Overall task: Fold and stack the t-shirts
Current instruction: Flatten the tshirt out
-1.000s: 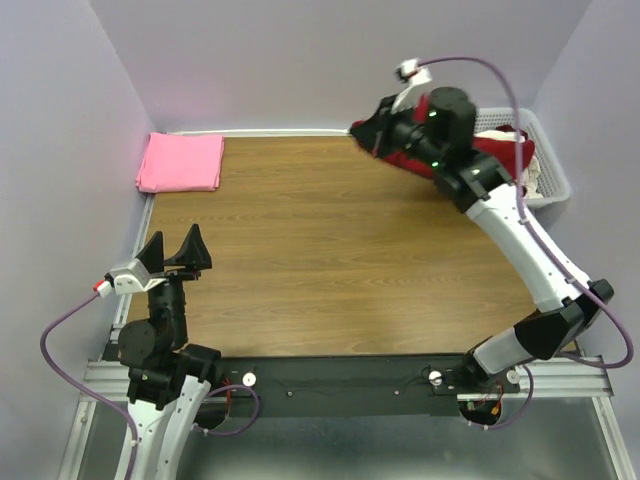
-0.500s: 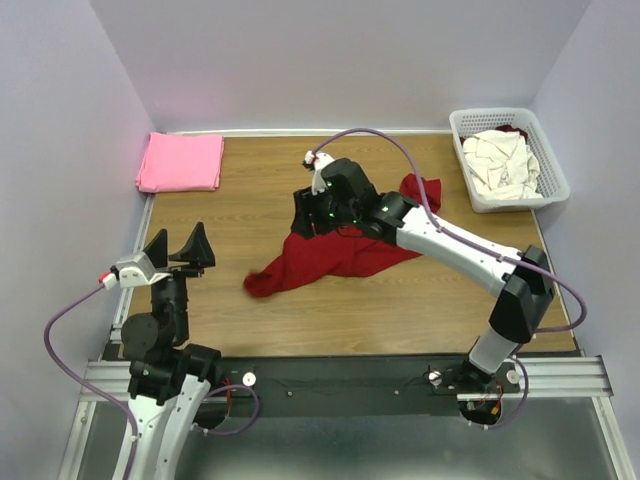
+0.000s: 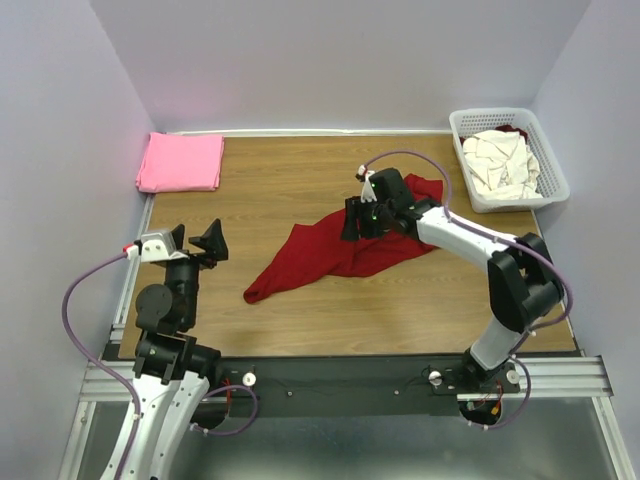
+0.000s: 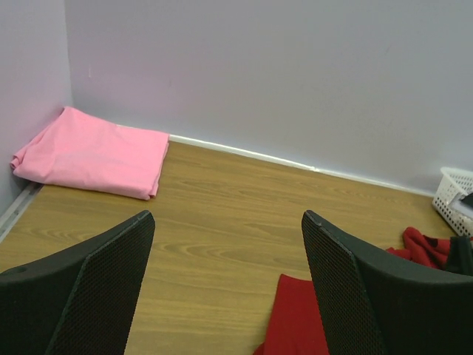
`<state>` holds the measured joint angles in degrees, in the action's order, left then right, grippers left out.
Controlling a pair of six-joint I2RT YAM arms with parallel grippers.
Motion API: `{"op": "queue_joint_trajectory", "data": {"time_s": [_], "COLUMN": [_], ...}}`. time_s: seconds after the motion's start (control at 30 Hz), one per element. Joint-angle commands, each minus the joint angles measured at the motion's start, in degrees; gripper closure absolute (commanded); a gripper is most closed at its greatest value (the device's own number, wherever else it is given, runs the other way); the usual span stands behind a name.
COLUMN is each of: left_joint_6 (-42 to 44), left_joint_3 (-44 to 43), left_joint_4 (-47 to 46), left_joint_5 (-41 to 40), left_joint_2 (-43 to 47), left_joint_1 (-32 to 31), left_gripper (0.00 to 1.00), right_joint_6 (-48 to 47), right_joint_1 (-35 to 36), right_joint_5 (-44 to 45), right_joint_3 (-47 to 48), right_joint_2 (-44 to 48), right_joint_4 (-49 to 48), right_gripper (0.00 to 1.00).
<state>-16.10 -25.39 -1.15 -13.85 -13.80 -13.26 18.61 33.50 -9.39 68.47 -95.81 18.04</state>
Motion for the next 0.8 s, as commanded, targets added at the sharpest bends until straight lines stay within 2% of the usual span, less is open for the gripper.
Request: {"op": "queue_joint_trajectory", "data": {"time_s": [0.0, 0.3, 0.47, 0.67, 0.7, 0.77], "left_joint_6": [0.5, 1.2, 1.2, 1.5, 1.5, 1.5], "left_joint_3": [-1.2, -1.5, -1.5, -1.5, -1.5, -1.5], "left_joint_4": [-0.3, -0.4, -0.4, -0.8, -0.8, -0.8], "left_joint_5": [1.7, 2.4, 2.6, 2.9, 3.0, 3.0], "left_joint_2": [-0.5, -3.7, -4.3, -4.8, -5.0, -4.9], "left_joint_1": [-0.3, -0.3, -0.3, -0.3, -0.3, -0.3], "left_gripper": [0.12, 0.14, 0.15, 0.15, 0.15, 0.15], "right_joint_6": [3.0, 4.7, 4.8, 4.2, 4.2, 4.1], "right_joint_1": [-4.3, -6.6, -6.5, -6.5, -6.5, -6.5], "right_joint_5": [-12.7, -19.6, -22.4, -24.7, -25.3, -25.9], "right_joint_3": [-3.5, -1.8, -1.4, -1.4, -1.3, -1.5], "right_joint_2": [-5.1, -14.4, -16.0, -14.3, -13.9, -13.2], "right_joint_4": [-8.2, -12.4, -13.4, -13.5, -13.5, -13.5], "right_gripper": [0.36, 0.34, 0.35, 0.49, 0.58, 0.68]}}
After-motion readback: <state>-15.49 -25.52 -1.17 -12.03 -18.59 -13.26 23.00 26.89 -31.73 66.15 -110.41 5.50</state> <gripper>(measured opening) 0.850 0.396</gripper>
